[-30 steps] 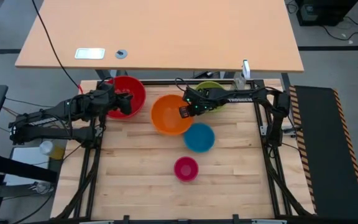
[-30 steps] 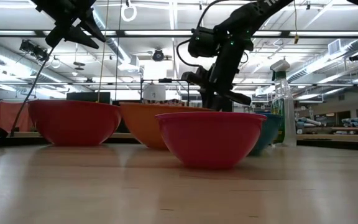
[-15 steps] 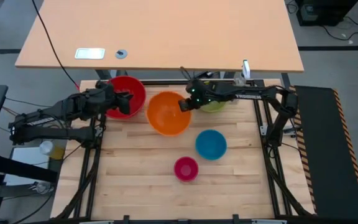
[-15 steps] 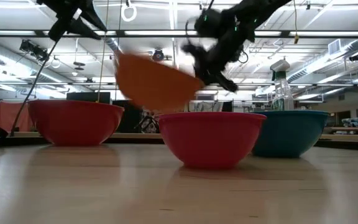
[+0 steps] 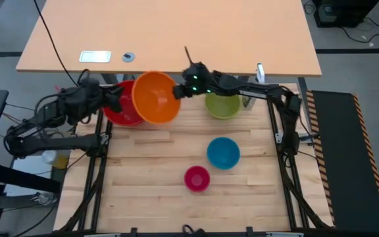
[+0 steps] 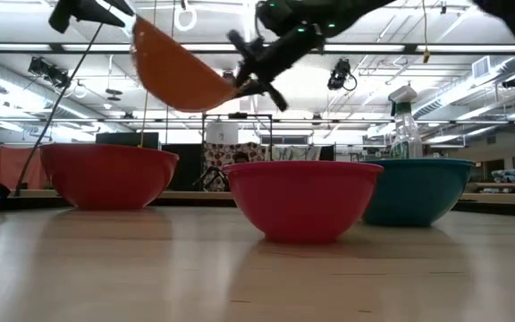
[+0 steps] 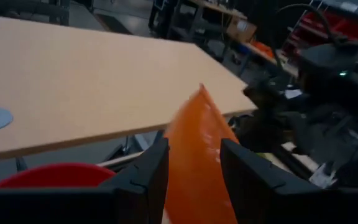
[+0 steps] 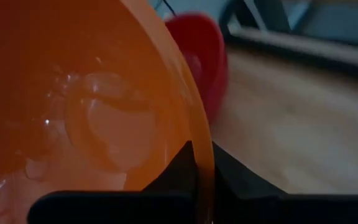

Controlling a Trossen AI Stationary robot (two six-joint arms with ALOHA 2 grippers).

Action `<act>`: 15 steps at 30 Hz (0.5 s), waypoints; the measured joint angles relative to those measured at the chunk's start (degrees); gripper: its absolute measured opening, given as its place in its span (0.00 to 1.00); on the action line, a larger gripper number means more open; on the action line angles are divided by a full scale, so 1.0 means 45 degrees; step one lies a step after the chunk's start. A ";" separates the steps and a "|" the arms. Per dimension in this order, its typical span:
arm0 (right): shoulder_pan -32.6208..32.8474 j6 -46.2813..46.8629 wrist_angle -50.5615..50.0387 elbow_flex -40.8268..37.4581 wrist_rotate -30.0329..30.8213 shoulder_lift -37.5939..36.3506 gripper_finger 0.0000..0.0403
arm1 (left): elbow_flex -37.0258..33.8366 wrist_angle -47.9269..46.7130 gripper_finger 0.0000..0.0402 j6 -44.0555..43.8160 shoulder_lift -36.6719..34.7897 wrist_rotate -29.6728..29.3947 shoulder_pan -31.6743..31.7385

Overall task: Nest bowls inside each other
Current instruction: Stack the orange bowl on top of the red bowl

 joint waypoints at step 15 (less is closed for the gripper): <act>0.0151 -0.1847 0.0359 0.7519 0.0824 0.6407 0.07 | -0.0034 -0.0135 0.37 -0.1395 -0.0247 0.2483 -0.0029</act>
